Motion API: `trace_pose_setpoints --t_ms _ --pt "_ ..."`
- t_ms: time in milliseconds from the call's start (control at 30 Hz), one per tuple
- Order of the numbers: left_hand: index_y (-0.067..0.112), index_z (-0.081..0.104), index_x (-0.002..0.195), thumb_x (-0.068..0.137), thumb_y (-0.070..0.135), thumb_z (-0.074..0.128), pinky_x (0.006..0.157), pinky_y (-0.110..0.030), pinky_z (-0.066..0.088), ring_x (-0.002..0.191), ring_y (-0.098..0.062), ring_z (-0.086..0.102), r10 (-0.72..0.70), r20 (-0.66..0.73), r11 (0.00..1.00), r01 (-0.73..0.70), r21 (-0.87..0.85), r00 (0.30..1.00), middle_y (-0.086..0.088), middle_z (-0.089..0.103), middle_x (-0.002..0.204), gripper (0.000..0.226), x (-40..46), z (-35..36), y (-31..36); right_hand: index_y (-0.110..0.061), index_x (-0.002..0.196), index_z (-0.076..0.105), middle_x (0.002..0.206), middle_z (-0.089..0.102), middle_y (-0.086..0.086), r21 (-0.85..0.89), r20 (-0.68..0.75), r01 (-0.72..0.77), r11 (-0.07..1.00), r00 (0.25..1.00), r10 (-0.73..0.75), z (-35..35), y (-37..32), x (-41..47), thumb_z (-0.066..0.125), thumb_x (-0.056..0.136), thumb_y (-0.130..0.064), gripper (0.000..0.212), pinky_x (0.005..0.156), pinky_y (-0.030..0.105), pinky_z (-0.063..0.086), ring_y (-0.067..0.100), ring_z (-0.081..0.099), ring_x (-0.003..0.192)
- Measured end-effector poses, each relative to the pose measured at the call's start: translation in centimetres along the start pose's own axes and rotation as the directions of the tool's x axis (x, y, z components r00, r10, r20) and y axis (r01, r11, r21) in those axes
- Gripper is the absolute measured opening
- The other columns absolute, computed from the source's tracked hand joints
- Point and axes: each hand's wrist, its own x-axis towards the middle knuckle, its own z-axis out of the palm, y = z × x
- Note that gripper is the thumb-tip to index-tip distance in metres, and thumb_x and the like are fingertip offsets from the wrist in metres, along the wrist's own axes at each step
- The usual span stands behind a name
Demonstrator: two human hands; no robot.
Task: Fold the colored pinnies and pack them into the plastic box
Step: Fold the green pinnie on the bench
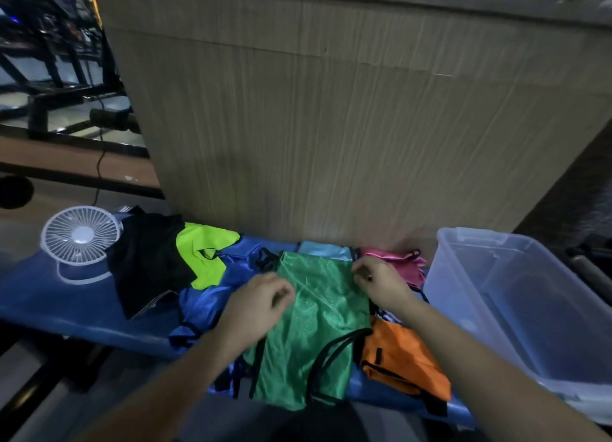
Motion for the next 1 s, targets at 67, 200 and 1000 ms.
trace_pose_setpoints --t_ms 67,200,1000 --pt "0.030 0.066 0.099 0.096 0.036 0.061 0.082 -0.029 0.048 0.094 -0.005 0.053 -0.046 -0.015 0.999 0.045 -0.017 0.999 0.018 0.058 0.097 0.008 4.1 -0.4 -0.9 -0.014 0.110 0.068 0.110 0.069 0.007 -0.016 0.032 -0.016 1.000 0.999 0.017 0.1 0.3 1.6 0.067 0.087 -0.017 0.023 0.085 0.036 0.049 0.026 0.064 0.102" --pt "0.024 0.067 0.110 0.092 0.033 0.068 0.094 -0.037 0.046 0.106 -0.016 0.054 -0.104 0.062 0.995 0.104 0.006 0.993 0.007 0.063 0.107 0.020 10.4 0.5 -2.9 -0.016 0.113 0.067 0.115 0.067 0.009 -0.089 0.045 -0.009 0.996 0.999 0.014 0.7 1.0 4.0 0.067 0.087 -0.024 0.028 0.090 0.038 0.048 0.031 0.063 0.109" --pt "0.034 0.065 0.082 0.086 0.034 0.075 0.077 -0.034 0.051 0.084 -0.013 0.063 -0.051 0.169 0.999 0.048 0.026 0.984 0.013 0.066 0.080 0.010 13.7 -1.7 -5.2 -0.012 0.103 0.065 0.091 0.067 0.007 0.050 0.058 -0.053 0.997 0.997 0.050 -2.5 -2.1 4.7 0.069 0.088 -0.015 0.015 0.073 0.029 0.042 0.028 0.064 0.092"
